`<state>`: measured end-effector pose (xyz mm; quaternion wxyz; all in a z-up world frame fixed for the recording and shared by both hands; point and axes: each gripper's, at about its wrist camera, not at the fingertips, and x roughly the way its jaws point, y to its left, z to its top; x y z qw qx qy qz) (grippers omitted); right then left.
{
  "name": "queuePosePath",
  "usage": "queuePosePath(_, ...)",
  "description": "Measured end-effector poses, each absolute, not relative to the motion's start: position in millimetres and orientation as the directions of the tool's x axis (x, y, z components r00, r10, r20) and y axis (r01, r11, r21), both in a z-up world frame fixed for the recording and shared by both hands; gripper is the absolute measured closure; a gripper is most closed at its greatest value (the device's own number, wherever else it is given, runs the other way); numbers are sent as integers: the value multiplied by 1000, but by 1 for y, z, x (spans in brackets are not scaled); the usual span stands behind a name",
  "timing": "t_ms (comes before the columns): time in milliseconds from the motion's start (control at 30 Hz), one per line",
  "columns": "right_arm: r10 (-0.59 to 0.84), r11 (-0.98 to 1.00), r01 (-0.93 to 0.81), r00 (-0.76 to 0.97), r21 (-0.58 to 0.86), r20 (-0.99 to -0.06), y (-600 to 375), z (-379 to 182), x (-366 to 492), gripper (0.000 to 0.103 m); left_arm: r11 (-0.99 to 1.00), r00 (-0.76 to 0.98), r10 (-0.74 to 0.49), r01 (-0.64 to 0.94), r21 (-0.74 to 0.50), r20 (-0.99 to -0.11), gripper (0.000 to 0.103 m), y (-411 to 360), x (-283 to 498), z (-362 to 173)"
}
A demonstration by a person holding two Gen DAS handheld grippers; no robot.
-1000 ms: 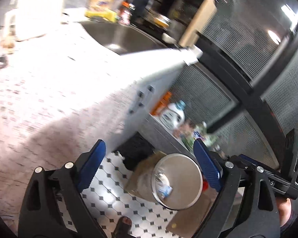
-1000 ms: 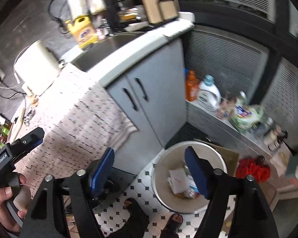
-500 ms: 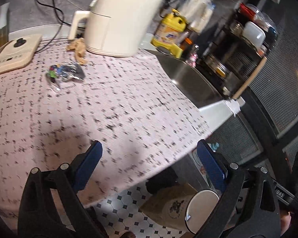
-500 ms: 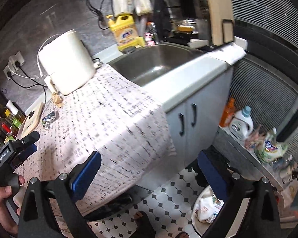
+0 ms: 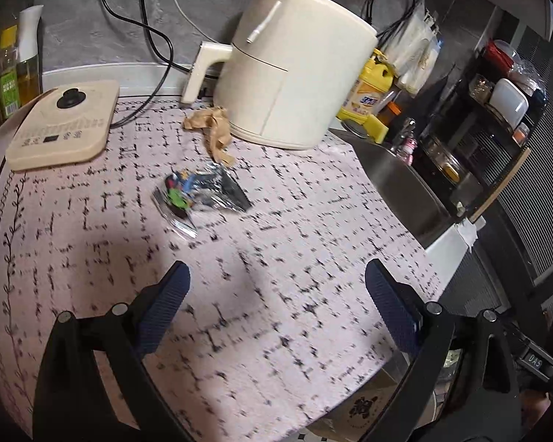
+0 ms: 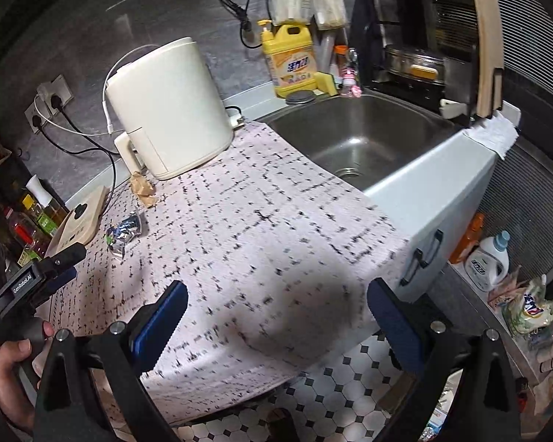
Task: Collect trash
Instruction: 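Return both tools to the counter above the chip bag and brown paper, then grasp the silver chip bag with the left tool while the right tool grasps the brown paper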
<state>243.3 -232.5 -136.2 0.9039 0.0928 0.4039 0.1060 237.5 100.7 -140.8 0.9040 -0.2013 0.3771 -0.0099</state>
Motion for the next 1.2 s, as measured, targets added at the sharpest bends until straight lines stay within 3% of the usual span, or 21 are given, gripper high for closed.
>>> queuePosePath(733,205,977,-83,640,199,-741,-131,-144,290,8,966,596,-187,-34,-257,-781,9,179,324,-199)
queuePosePath(833,206,977,-87,633,196,-746,-124,-143,296,8,972,577,-181,-16,-233,-796,17,176,334,-207)
queuePosePath(900,213,976,-101,629,193,-748,-117,-143,300,8,974,571,-182,-9,-227,-800,29,176,337,-210)
queuePosePath(967,227,974,-127,624,189,-748,-106,-142,306,8,972,557,-191,-6,-234,-808,54,177,339,-212)
queuePosePath(1033,250,968,-164,615,189,-748,-95,-142,313,8,970,573,-195,-7,-242,-796,68,179,334,-208)
queuePosePath(1200,322,941,-287,587,181,-742,-59,-142,336,8,960,617,-154,-91,-264,-772,72,200,317,-193)
